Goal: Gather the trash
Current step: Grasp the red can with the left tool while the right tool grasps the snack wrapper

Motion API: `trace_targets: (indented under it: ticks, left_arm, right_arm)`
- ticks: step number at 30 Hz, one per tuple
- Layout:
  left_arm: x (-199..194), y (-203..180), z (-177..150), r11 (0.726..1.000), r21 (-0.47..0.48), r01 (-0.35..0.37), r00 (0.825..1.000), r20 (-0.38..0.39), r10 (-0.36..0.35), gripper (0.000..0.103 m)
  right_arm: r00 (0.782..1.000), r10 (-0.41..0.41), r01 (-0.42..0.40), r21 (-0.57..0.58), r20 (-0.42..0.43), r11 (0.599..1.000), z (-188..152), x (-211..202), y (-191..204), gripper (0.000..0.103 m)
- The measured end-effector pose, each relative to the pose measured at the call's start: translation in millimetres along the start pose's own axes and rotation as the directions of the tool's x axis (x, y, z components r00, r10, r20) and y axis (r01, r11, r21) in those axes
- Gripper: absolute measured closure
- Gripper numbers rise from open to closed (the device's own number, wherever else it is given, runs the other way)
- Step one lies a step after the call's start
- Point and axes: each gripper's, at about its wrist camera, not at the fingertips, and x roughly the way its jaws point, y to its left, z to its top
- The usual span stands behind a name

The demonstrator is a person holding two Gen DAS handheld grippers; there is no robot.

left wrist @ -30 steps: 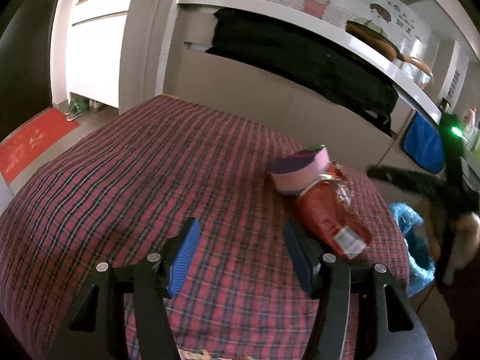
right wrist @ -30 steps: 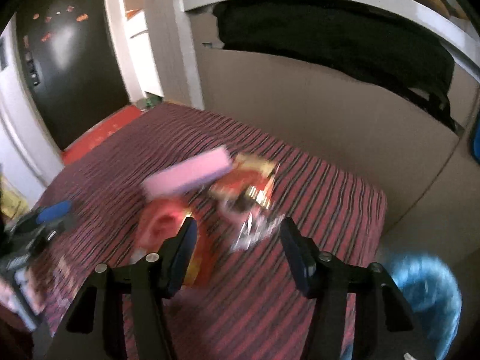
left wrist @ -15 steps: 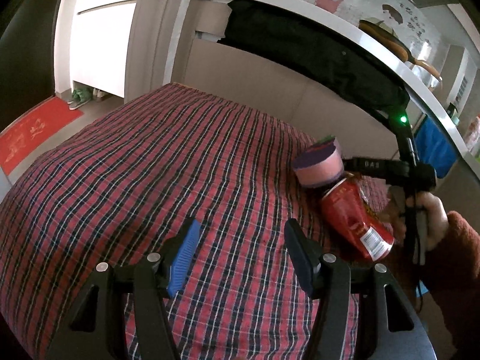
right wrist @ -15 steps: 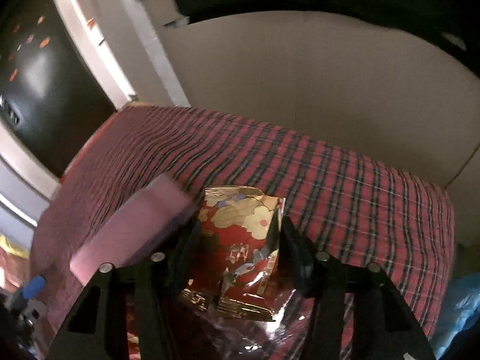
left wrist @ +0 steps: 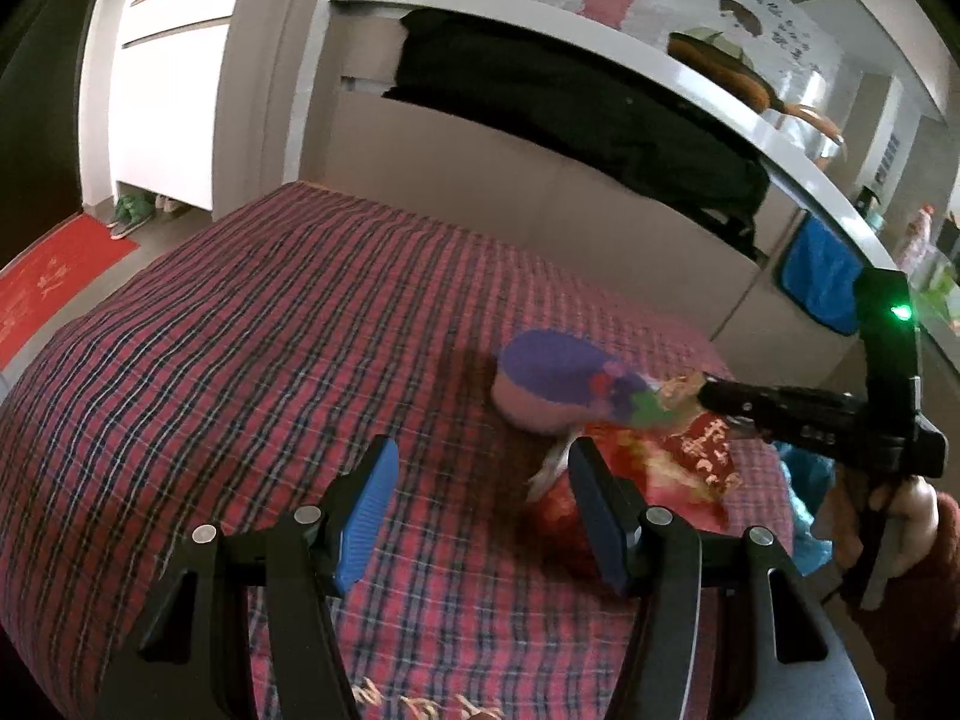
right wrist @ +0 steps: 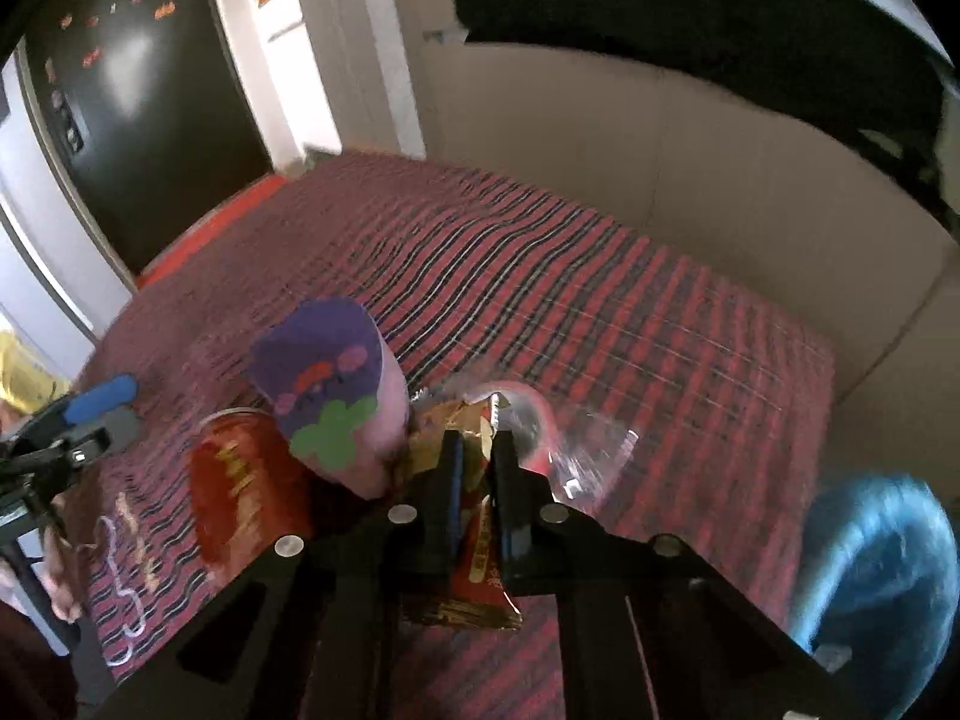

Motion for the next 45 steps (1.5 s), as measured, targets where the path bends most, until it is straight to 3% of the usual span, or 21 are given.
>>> trace_targets:
  ticks: [4, 8, 11, 16, 26, 29, 35, 41, 45]
  left_arm:
    - [-7, -14, 0, 1.000, 0.017, 0.025, 1.000, 0.000, -0.025, 0.043]
    - [-7, -33, 0, 0.998, 0.044, 0.038, 0.999, -0.013, -0.038, 0.043]
    - [-1, -42, 1, 0.999, 0.043, 0.011, 1.000, -0.026, -0.010, 0.043]
    - [15, -32, -2, 0.998, -0.053, -0.023, 0.999, -0.047, 0.021, 0.043]
    - [38, -19, -27, 0.970, -0.240, 0.032, 0.986, -0.151, -0.069, 0.043]
    - [49, -24, -30, 0.965, -0.258, 0.043, 0.984, -0.159, -0.086, 0.035]
    - [72, -28, -24, 0.919, -0.383, 0.093, 0.969, -0.177, -0.171, 0.033]
    - [86, -43, -13, 0.925, -0.379, 0.027, 0.971, -0.210, -0.114, 0.034]
    - [87, -50, -13, 0.928, -0.370, 0.050, 0.969, -0.207, -0.135, 0.040]
  right_arm:
    - [0.997, -0.014, 0.009, 0.062, 0.080, 0.998, -18, -41, -14, 0.096]
    - [0.993, -0.046, 0.037, 0.091, 0.108, 0.995, -36, -63, -26, 0.096]
    - [0.992, -0.057, 0.043, 0.120, 0.113, 0.992, -48, -74, -37, 0.096]
    - [0.989, -0.072, 0.056, 0.123, 0.128, 0.991, -70, -88, -40, 0.096]
    - [0.993, -0.049, 0.034, 0.140, 0.107, 0.990, -116, -72, -39, 0.096]
    - [0.994, -0.034, 0.017, 0.151, 0.107, 0.988, -127, -69, -42, 0.095]
    - [0.993, -0.011, -0.011, 0.179, 0.121, 0.984, -142, -79, -50, 0.092]
    - [0.991, 0.009, -0.034, 0.188, 0.130, 0.982, -153, -86, -51, 0.089]
    - [0.991, 0.028, -0.052, 0.182, 0.134, 0.982, -155, -86, -46, 0.085]
